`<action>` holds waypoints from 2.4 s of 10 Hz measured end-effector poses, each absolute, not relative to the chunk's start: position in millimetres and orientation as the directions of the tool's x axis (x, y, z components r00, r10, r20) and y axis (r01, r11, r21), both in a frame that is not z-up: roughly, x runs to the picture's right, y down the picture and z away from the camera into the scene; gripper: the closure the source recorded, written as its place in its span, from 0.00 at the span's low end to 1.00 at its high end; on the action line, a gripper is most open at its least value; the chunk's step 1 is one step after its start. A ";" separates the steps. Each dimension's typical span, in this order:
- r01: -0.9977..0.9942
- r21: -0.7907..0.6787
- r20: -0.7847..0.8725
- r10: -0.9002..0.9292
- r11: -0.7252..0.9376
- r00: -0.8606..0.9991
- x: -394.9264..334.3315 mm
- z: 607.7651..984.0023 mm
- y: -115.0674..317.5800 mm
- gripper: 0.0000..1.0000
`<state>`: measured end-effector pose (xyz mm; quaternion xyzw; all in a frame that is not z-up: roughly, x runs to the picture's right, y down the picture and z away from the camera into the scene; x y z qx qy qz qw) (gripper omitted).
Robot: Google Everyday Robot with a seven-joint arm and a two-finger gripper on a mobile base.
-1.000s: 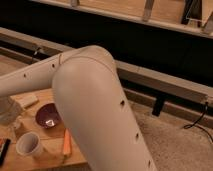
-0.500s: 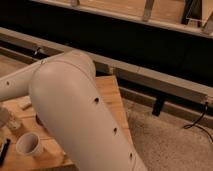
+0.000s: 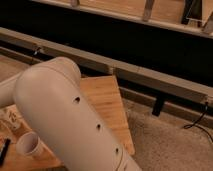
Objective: Push the eraser across the table
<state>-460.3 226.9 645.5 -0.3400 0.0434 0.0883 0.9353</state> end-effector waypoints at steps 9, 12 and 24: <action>-0.162 -0.559 -0.154 0.090 0.813 0.984 -490.5 694.6 277.3 1.00; -0.131 -0.558 -0.150 0.055 0.819 0.987 -491.5 701.2 287.3 1.00; -0.015 -0.569 -0.117 -0.064 0.822 0.991 -507.6 733.7 310.4 1.00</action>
